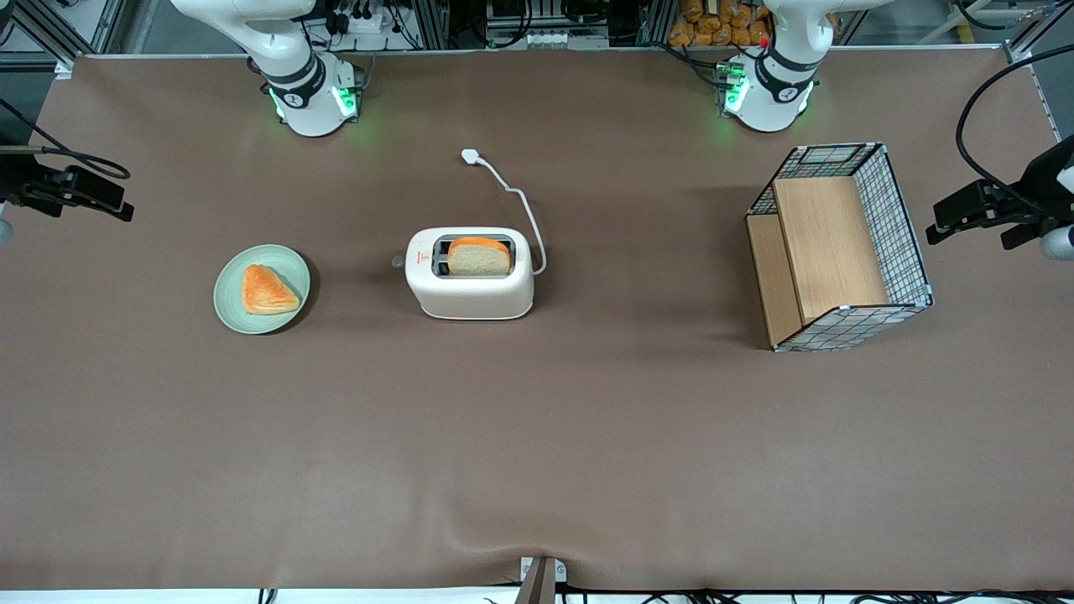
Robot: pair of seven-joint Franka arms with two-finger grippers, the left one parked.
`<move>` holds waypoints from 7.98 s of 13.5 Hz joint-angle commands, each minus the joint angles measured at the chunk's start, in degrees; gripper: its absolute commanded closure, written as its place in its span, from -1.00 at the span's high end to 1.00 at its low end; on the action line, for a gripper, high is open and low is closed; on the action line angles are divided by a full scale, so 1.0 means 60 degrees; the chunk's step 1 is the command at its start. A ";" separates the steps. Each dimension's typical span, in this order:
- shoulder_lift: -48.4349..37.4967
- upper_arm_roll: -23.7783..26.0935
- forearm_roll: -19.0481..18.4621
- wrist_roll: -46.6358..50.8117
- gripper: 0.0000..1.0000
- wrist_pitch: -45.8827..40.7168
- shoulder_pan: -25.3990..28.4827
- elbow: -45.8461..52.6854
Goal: Press toaster button with right arm
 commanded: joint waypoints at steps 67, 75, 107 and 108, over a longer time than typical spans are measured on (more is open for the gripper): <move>0.1581 -0.0045 0.8013 -0.3737 -1.00 0.4962 0.2413 -0.5909; 0.2123 -0.0045 0.8219 -0.3914 -1.00 0.4991 0.2471 -0.5850; 0.3954 -0.0045 0.8643 -0.5393 -1.00 0.5591 0.2530 -0.5865; 0.3969 -0.0045 0.8643 -0.5393 -1.00 0.5635 0.2530 -0.5865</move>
